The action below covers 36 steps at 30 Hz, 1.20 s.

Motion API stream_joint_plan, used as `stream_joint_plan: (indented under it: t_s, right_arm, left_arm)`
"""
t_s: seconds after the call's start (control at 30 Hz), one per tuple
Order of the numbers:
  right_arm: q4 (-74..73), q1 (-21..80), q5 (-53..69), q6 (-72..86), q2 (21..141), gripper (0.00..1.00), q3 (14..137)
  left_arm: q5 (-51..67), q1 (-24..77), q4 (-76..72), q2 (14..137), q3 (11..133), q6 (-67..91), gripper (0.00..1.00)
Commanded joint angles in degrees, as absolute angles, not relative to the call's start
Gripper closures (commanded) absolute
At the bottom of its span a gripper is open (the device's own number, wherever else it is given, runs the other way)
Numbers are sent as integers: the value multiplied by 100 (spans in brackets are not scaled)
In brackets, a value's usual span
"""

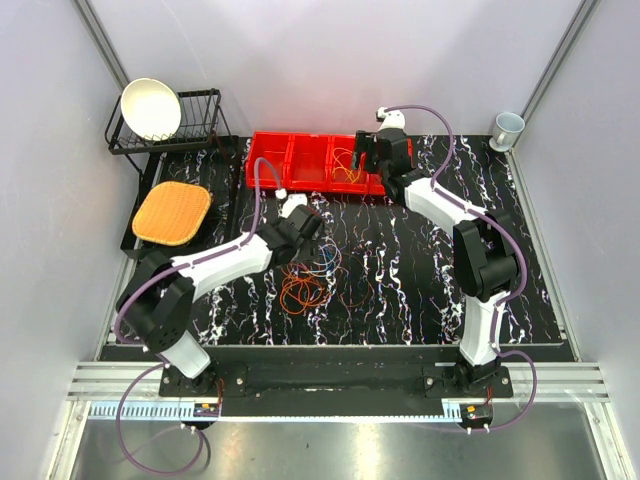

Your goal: Untangle the cables

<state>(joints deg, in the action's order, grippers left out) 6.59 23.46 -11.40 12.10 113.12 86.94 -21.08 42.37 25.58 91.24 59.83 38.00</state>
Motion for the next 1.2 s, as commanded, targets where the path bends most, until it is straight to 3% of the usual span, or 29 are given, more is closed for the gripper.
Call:
stream_joint_plan:
  t_s: [0.0,0.53,0.73,0.83,1.17]
  right_arm:
    - [677,2294,-1239,1292,11294,15,8965]
    - [571,2250,-1204,1362,11364,15,9053]
    - [501,2241,-1204,1397,11426,15,9123]
    - [448,2232,-1195,1432,11461,16,9176]
    - [281,2206,-1169,1547,11584,16,9343]
  left_arm:
    - [-2320,4193,2241,9369,6372,3639,37]
    - [-2180,4140,2180,9817,6495,3647,58]
    - [-2127,4140,2171,9791,6451,3683,79]
    - [-2109,4140,2171,9712,6416,3691,100]
    - [-2083,4140,2600,9168,6732,3490,100]
